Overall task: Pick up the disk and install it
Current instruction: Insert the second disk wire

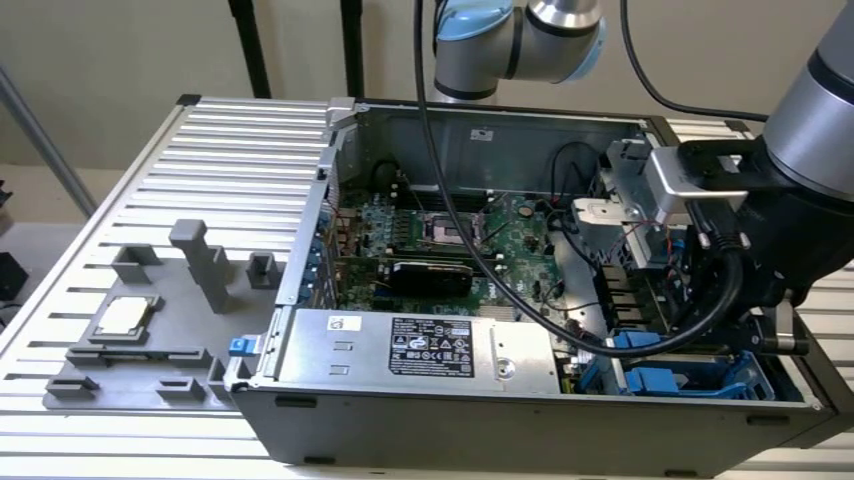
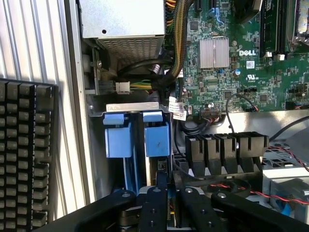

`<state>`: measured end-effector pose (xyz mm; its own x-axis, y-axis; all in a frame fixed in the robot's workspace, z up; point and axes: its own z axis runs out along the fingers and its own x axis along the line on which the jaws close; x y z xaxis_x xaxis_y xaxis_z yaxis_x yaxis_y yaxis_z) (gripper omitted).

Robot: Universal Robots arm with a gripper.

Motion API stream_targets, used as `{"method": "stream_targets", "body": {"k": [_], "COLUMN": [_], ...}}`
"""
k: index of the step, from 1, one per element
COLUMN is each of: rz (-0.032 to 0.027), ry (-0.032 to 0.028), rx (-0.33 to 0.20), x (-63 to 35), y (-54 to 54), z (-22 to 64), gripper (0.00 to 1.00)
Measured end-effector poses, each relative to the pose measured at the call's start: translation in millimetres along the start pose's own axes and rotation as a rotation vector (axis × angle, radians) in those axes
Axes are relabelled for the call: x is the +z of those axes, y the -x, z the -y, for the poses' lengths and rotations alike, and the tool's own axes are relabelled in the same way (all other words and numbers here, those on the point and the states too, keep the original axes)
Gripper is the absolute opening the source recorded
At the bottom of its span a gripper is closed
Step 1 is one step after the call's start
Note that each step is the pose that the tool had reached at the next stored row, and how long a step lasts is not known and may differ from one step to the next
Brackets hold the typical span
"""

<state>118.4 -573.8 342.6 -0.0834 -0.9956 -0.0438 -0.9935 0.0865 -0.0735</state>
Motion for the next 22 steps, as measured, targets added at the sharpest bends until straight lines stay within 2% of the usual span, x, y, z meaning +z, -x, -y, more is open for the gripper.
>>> {"method": "stream_targets", "body": {"k": [7,17,22], "rz": [-0.0003,-0.0008,0.0013], "ry": [0.0000,0.0002,0.0001], "rx": [0.000,-0.004,-0.004], "x": [0.5,6.4,7.4], "y": [-0.3,-0.5,-0.4], "z": [0.0,-0.5,-0.5], "gripper": [0.16,0.16,0.16]}}
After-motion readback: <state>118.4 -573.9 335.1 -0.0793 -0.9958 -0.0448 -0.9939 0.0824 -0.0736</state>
